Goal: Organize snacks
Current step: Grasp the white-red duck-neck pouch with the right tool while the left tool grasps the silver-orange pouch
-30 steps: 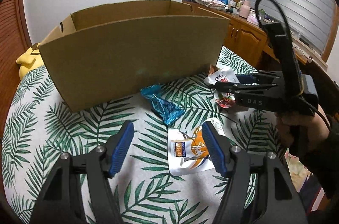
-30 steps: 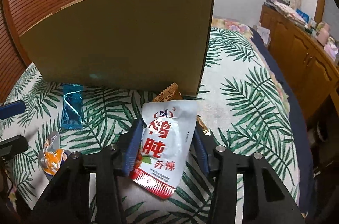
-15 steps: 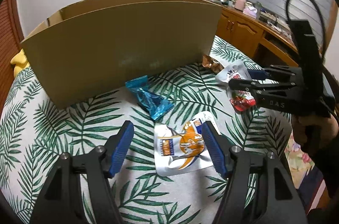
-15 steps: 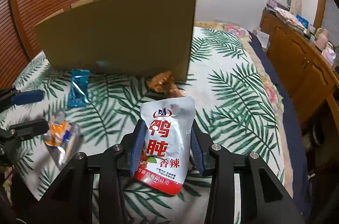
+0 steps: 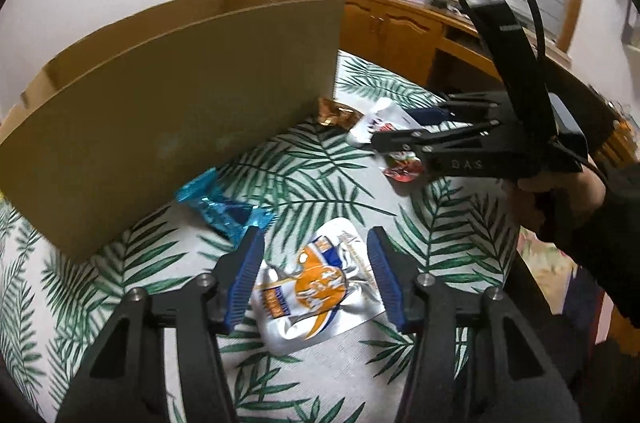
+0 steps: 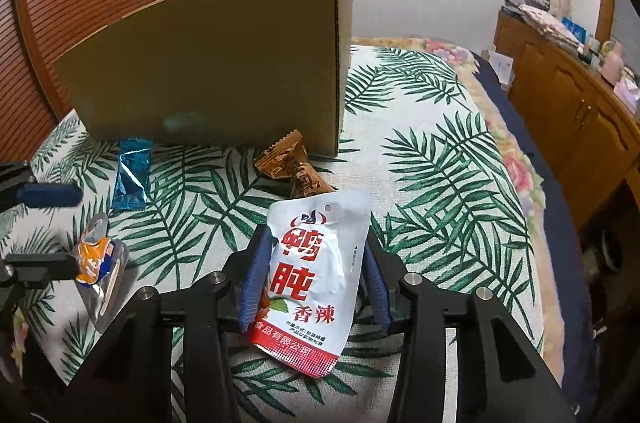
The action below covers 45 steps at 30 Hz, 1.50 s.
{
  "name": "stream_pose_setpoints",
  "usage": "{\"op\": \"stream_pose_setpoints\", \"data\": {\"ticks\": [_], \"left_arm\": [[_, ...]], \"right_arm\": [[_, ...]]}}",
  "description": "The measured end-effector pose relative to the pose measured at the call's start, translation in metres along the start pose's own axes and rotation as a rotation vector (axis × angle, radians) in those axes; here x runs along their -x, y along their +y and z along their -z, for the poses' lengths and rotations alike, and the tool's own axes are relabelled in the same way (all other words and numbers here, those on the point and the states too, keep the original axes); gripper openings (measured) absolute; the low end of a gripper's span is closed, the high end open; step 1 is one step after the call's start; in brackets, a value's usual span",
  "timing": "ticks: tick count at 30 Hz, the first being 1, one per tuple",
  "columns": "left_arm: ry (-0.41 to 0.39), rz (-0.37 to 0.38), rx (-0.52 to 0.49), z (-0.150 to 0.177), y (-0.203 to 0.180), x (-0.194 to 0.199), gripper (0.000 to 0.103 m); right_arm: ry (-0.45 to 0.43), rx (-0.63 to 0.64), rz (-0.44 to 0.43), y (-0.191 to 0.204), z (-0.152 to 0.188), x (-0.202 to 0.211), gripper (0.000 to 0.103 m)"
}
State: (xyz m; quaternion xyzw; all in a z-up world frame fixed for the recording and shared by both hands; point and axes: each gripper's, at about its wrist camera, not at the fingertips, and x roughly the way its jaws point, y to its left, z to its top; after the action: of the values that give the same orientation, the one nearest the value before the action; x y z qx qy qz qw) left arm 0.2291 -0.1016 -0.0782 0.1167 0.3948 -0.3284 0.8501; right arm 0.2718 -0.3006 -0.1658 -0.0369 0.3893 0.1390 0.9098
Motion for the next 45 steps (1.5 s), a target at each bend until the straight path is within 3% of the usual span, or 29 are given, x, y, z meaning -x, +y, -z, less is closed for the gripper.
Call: {"op": "stream_pose_setpoints", "data": {"ticks": [9, 18, 24, 32, 45], "left_arm": [[0.152, 0.046, -0.012, 0.003, 0.006, -0.019, 0.058], [0.184, 0.020, -0.021, 0.016, 0.006, -0.015, 0.067], [0.150, -0.048, -0.041, 0.017, -0.001, -0.020, 0.075], [0.130, -0.091, 0.014, 0.014, 0.003, -0.029, 0.088], [0.144, -0.098, 0.032, 0.015, 0.004, -0.030, 0.089]], "right_arm": [[-0.005, -0.003, -0.001, 0.000, 0.001, 0.000, 0.045], [-0.005, -0.006, -0.004, 0.001, 0.001, 0.000, 0.045], [0.001, -0.005, -0.011, 0.001, 0.001, 0.000, 0.045], [0.000, -0.004, -0.011, 0.001, 0.002, 0.000, 0.045], [0.001, -0.007, -0.014, 0.001, 0.002, -0.001, 0.045]]}}
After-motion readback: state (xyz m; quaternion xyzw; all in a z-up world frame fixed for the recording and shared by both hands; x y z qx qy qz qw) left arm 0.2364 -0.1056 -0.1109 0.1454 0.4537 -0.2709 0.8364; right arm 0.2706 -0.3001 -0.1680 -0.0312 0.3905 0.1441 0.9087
